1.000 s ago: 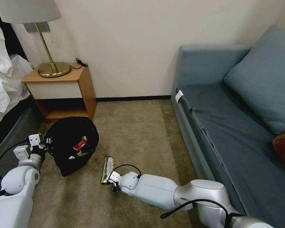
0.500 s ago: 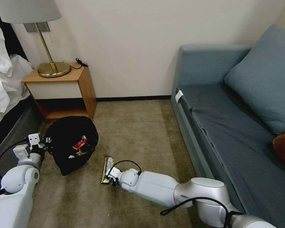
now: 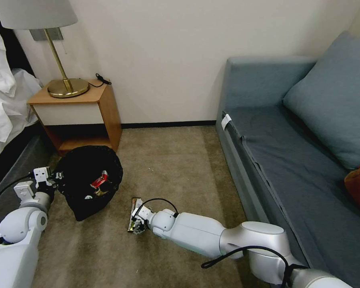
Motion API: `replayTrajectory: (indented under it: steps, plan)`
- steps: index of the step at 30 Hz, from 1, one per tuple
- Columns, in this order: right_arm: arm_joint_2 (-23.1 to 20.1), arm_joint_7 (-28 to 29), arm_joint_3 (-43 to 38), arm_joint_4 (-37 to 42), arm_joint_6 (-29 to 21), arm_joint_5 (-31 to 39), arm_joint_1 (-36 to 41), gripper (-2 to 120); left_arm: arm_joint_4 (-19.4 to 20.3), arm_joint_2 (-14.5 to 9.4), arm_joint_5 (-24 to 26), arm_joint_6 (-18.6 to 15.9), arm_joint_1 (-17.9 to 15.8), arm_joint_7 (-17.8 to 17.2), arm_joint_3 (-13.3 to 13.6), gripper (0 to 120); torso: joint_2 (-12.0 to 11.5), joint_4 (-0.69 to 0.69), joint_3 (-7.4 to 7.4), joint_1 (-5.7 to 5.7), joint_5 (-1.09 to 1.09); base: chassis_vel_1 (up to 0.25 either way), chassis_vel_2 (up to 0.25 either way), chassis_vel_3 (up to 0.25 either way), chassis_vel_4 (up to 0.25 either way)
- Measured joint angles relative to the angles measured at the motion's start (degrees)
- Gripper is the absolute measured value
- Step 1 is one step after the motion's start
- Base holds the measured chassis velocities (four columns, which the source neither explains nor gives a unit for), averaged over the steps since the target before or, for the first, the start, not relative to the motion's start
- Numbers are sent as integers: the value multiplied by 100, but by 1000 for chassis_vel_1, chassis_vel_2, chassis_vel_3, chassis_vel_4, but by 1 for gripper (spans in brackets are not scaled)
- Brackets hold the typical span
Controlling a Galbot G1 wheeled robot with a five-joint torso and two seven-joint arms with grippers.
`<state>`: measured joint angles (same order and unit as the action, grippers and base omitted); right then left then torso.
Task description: Pick up the trash bin, then pick up the garbage on the floor and place it into the trash bin.
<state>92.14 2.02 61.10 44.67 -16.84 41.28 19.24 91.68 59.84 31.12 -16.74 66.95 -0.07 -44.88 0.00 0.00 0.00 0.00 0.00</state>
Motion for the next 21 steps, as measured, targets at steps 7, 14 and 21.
replayTrajectory:
  steps: [7, 14, 21]
  plan:
    - [0, -91, -5, -76, 187, -111, -23, 100, -22, -9, 0, 0, -24, 0, 25, 4, 0, 0, 0, 0, -1, 0, 0, 0, 0]
    - [0, -91, -2, -89, 268, -125, -1, 100, -19, -2, -2, -1, -24, 2, 32, 4, 0, 0, 0, 0, -1, 0, 0, 0, 0]
    - [0, -60, -1, -87, 263, -120, 12, 100, -10, -13, -3, -7, -16, 3, 23, 4, 0, 0, 0, 0, 0, 0, 0, 0, 0]
